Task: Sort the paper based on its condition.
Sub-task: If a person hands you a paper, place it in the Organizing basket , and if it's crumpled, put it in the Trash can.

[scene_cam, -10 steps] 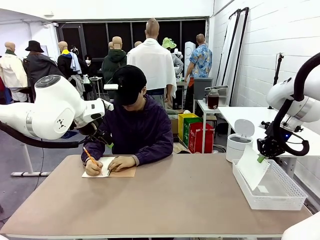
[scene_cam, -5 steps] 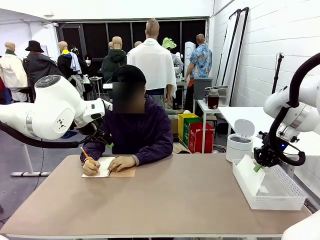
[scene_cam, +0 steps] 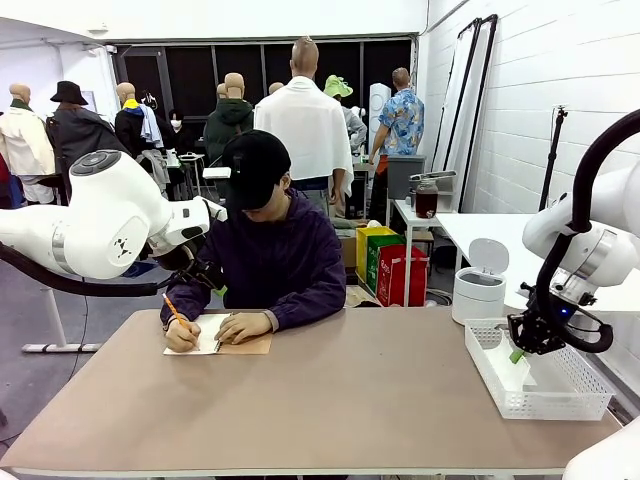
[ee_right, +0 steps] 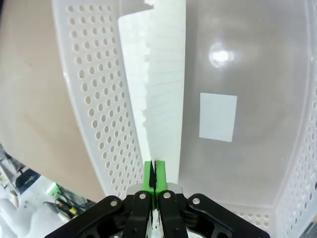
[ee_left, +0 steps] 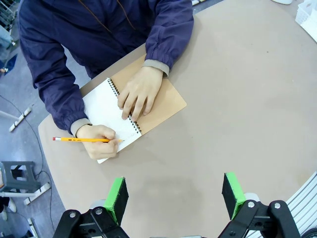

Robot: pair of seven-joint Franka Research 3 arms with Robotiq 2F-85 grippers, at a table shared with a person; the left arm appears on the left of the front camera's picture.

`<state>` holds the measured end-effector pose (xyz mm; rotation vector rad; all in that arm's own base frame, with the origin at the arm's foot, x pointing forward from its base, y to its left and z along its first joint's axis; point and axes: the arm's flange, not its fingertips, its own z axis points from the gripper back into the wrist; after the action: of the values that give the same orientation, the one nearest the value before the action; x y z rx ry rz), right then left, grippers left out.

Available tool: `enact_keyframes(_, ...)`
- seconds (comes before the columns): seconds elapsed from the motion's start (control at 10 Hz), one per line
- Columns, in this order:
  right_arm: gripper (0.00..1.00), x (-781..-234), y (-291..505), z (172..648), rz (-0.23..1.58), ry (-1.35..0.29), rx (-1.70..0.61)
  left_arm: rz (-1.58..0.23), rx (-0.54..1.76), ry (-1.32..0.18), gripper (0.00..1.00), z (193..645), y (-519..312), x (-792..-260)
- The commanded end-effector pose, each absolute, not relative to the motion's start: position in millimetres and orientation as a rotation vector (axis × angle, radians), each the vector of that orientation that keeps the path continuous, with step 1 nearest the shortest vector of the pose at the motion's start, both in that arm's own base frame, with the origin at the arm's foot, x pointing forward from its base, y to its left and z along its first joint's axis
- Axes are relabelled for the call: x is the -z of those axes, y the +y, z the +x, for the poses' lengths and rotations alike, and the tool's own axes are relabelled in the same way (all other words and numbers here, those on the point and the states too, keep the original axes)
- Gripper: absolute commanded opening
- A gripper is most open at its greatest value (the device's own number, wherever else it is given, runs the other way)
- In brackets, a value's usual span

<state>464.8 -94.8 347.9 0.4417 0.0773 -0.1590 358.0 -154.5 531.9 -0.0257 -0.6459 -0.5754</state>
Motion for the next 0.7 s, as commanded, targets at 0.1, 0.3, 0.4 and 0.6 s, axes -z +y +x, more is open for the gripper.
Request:
enact_keyframes(0.1,0.38,-346.5,-84.6,467.7,0.365,0.12,0.215,-0.02,0.578,-0.655,1.0,358.8,-153.9,-531.3)
enact_keyframes(0.3,0.77,-350.4,-81.2,468.7,0.298,0.147,0.243,-0.02,0.578,-0.655,1.0,358.8,-153.9,-531.3)
enact_keyframes(0.4,0.96,-351.3,-77.8,469.4,0.275,0.162,0.247,-0.02,0.578,-0.655,1.0,358.8,-153.9,-531.3)
enact_keyframes(0.6,1.0,-357.8,-71.1,468.2,0.213,0.164,0.269,-0.02,0.578,-0.655,1.0,358.8,-153.9,-531.3)
